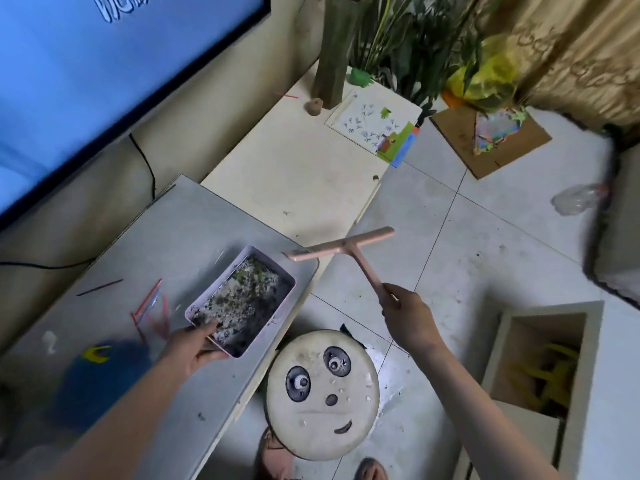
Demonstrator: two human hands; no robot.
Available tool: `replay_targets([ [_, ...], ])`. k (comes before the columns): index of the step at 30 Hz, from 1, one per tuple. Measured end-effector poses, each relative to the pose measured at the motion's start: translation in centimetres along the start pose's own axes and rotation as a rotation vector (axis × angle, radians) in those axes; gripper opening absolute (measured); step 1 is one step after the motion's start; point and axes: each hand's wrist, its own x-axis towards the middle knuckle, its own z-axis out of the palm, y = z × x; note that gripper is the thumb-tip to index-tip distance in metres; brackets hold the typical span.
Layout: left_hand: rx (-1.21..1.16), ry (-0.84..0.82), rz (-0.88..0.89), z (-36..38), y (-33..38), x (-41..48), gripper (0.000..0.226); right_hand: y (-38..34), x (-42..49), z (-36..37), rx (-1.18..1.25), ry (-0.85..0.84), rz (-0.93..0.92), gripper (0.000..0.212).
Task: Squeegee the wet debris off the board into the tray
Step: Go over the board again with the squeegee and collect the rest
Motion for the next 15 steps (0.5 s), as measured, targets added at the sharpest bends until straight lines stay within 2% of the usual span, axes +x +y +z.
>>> replay_targets([
  [3, -0.024, -0.018, 0.052, -0.1, 0.0, 0.1, 0.002, -1.1, 2.0, -0.1, -0.02, 0.015, -0.023, 0.021],
  [5, -0.005, -0.009, 0.073, 0.0, -0.3, 0.1, 0.005, -1.6, 3.4, -0.2, -0.018, 0.016, -0.041, 0.021],
  [8, 0.093, 0.03, 0.008, 0.5, -0.3, -0.7, 0.006, -2.5, 5.5, -0.3, -0.041, 0.006, -0.068, 0.023],
  [9, 0.183, 0.079, 0.012, 0.7, 0.1, -1.1, 0.016, -2.9, 6.4, -0.4, -0.051, 0.003, -0.08, 0.023],
  [12, 0.595, 0.23, 0.179, 0.9, 1.8, -1.7, 0.077, -4.2, 9.5, -0.9, -0.071, -0.013, -0.117, 0.024],
  [13, 0.712, 0.264, 0.236, 1.2, 2.6, -2.1, 0.081, -4.7, 10.6, -1.0, -0.086, -0.019, -0.139, 0.024],
  [15, 0.93, 0.349, 0.308, 2.6, 4.2, -3.0, 0.074, -5.7, 13.0, -1.1, -0.113, -0.048, -0.181, 0.025],
])
